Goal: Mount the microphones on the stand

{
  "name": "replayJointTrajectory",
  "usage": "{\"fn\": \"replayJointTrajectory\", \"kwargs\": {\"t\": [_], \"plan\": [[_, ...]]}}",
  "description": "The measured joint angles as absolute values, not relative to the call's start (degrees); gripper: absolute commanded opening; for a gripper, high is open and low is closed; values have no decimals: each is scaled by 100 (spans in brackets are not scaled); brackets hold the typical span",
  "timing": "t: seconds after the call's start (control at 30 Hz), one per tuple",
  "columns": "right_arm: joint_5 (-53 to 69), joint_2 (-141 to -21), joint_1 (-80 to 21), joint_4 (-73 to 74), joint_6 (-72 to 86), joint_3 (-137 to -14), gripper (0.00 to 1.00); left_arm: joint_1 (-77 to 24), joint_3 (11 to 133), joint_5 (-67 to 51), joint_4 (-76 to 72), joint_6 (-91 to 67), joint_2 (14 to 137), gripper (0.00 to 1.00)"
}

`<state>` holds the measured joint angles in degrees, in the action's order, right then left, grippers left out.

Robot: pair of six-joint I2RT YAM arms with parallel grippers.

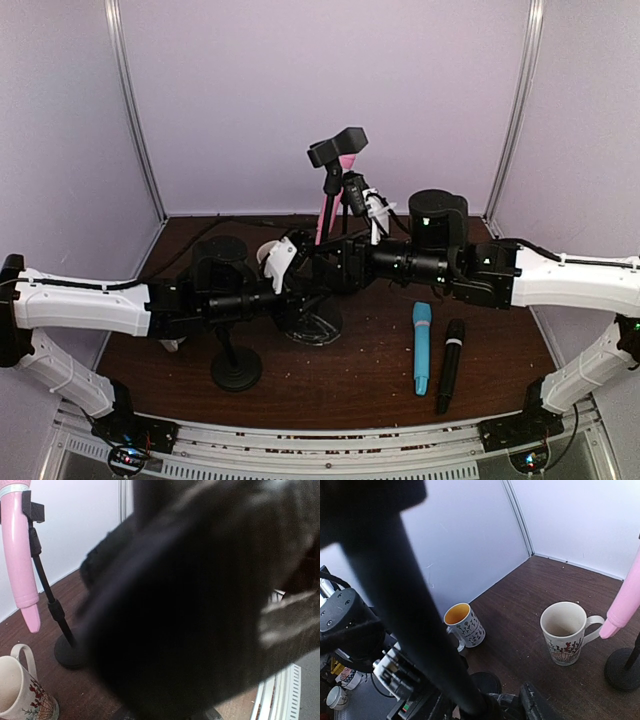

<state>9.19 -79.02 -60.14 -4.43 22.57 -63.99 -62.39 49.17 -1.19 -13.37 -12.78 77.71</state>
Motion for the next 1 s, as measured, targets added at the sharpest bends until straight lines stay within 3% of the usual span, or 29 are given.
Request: {"fn": "replayJointTrajectory", "kwargs": {"t": [0.1,0.23,0.33,0.37,0.47,0.53,0.6,0.87,1.0], "plan": [[963,-8047,-6014,-473,2342,-6440,27,-6248,4919,-178,-1332,-1284,7782,0],[1020,-8082,-6018,-517,2434,-6447,25,-6241,4919,-174,-1328,-1343,7782,0],[1020,-8082,-6018,-517,2443,-6447,1,-6241,4919,-172,-1323,-1354,7782,0],[1020,-8082,-6018,-515,2443,-6447,0,-6241,4919,-169,-1326,-1356,7782,0],[1024,-8082,-6018,-515,2445,-6447,0,-6241,4919,-161,-1323,-1363,7782,33],[1026,-8082,-6018,-534,2451,-6447,0,-6243,4932,-123,-1332,-1330,7802,41],[1039,-8079,-6018,-543,2456,-6418,0,-6248,5030,-93,-1372,-1321,7883,43],[1070,-7885,-6018,-607,2438,-6178,0,-6265,5325,-152,-1575,-1184,8357,28],[1050,-7728,-6010,-722,2416,-6071,0,-6300,5325,-209,-1712,-1210,8366,0]]}}
